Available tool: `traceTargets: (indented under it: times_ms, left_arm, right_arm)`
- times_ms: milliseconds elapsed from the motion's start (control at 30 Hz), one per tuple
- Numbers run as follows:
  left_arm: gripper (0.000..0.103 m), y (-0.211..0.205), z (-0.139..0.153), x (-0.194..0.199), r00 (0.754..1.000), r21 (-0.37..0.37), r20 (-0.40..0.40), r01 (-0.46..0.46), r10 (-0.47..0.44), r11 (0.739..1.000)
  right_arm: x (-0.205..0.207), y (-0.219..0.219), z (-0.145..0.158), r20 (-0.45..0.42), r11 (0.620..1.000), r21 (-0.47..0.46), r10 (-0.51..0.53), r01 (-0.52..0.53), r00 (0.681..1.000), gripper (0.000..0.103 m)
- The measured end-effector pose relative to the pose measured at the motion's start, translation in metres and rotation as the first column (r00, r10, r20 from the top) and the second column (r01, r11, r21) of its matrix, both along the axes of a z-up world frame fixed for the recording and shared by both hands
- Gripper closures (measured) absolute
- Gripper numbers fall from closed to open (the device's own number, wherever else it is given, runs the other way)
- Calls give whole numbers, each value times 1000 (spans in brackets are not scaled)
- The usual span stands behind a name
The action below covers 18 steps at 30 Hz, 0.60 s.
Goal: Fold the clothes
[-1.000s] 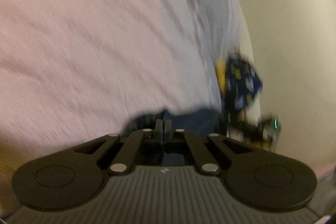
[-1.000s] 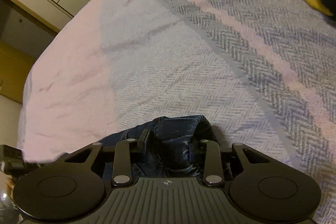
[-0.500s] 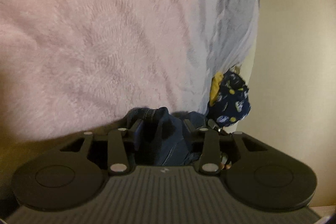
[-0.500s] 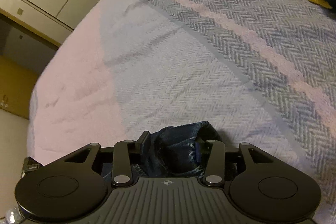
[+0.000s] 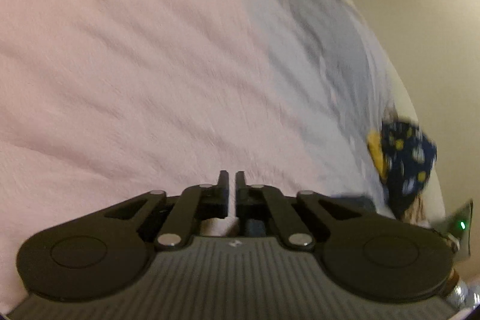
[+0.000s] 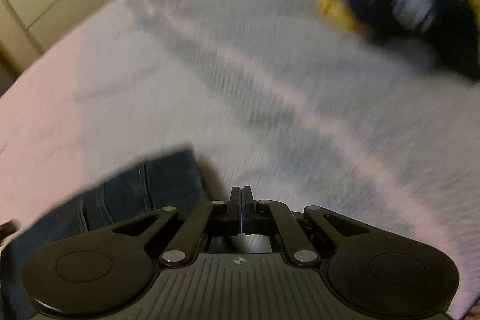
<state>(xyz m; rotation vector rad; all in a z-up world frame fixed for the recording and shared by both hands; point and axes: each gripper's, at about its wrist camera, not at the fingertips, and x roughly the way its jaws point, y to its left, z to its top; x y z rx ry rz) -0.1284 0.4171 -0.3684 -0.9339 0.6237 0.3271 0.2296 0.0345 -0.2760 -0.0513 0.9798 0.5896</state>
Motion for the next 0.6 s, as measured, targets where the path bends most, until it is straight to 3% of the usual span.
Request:
traceTargets:
  times_ms: [67,100,200,267,367,467,567,600]
  left_arm:
    - [102,-6,17,-30,1000,30,15,-17,17,999]
    - [102,-10,24,-44,1000,47,19,-9,8,999]
    - [102,-36,26,-59,997,99,-7,77,-77,992]
    - [101,-54,15,-56,990,144,-35,143,-139,979]
    - [100,-54,-23,-56,991,234,-108,107,-84,966]
    - [101,-36,-36,-78,989,298,-134,-25,68,954]
    - [103,-28,-18,-123,981,370,-126,-92,149,925]
    - [103,-28,-10,-141,979,388,-118,-110,168,915]
  right_arm:
    - [-14,1,26,117,1000,16,-10,8,993,99]
    - [-25,5,35,159,998,42,40,-47,986,99]
    - [-55,29,35,165,968,101,210,-228,964,95]
    - [-68,43,11,178,959,17,274,-282,945,93]
    - [-80,58,-34,206,942,-170,322,-291,924,89]
    - [-70,29,-45,199,973,-68,232,-222,952,69]
    - [-72,11,-27,232,990,-85,127,-110,964,69]
    - [-77,0,-19,242,994,-53,109,-99,964,69]
